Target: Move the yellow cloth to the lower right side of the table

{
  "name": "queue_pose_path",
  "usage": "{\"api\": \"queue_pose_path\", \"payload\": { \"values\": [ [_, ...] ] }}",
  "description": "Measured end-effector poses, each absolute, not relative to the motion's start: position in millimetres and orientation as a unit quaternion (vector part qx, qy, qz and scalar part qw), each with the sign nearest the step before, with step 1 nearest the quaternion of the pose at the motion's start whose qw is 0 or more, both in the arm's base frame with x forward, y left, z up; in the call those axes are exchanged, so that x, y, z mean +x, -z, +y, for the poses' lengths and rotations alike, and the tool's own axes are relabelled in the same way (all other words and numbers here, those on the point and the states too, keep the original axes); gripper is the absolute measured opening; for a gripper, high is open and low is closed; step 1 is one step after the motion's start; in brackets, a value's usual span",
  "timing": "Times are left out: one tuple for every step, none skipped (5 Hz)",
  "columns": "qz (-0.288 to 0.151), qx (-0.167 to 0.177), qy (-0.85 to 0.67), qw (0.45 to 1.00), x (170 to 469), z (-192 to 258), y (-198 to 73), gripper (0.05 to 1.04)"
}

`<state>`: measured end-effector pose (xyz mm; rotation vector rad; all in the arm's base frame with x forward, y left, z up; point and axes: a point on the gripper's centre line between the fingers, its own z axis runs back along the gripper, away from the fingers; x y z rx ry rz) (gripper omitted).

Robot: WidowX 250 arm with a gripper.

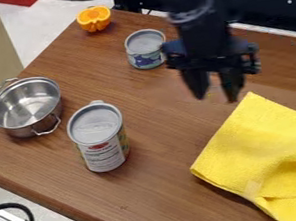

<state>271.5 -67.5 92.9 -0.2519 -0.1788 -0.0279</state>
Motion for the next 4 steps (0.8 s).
{"api": "queue_pose_path", "payload": {
  "values": [
    [-0.091, -0.124, 0.01, 0.988, 272.7, -63.8, -92.9, 0.97],
    [-0.092, -0.124, 0.014, 0.988, 272.6, -65.0, -93.0, 0.997],
    [-0.11, -0.115, 0.003, 0.987, 279.5, -43.3, -92.4, 0.997],
    [-0.099, -0.12, -0.013, 0.988, 299.4, -28.6, -87.9, 0.997]
  ]
}}
